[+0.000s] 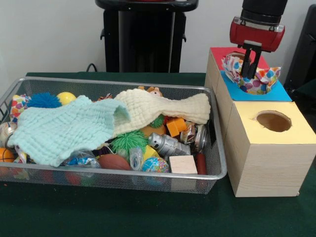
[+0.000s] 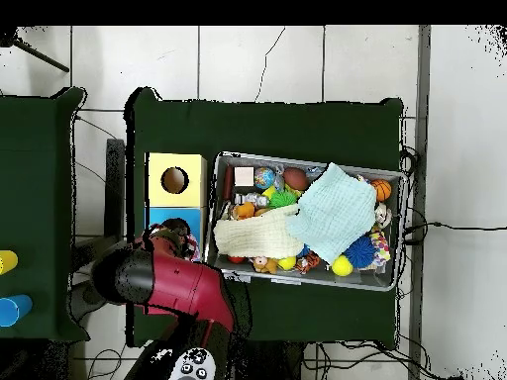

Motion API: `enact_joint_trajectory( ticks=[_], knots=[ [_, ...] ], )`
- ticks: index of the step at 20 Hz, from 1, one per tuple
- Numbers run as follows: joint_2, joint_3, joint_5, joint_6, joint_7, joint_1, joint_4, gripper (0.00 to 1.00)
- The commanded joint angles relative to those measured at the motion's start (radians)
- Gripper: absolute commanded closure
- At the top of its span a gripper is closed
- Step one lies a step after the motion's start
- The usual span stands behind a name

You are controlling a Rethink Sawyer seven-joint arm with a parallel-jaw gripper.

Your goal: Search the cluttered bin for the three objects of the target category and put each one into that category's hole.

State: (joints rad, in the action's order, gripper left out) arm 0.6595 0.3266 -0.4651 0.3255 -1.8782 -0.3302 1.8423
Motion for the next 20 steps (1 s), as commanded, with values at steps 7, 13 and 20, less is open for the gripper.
enact_joint_trajectory(
  ticks=[7, 13, 20],
  knots=[
    [-0.068, -0.185, -0.022, 0.04, -0.179, 0.081, 0.087, 1.0],
    [-0.115, -0.237, -0.039, 0.067, -0.192, 0.103, 0.086, 1.0],
    [-0.177, -0.278, -0.042, 0.065, -0.187, 0.119, 0.067, 1.0]
  ],
)
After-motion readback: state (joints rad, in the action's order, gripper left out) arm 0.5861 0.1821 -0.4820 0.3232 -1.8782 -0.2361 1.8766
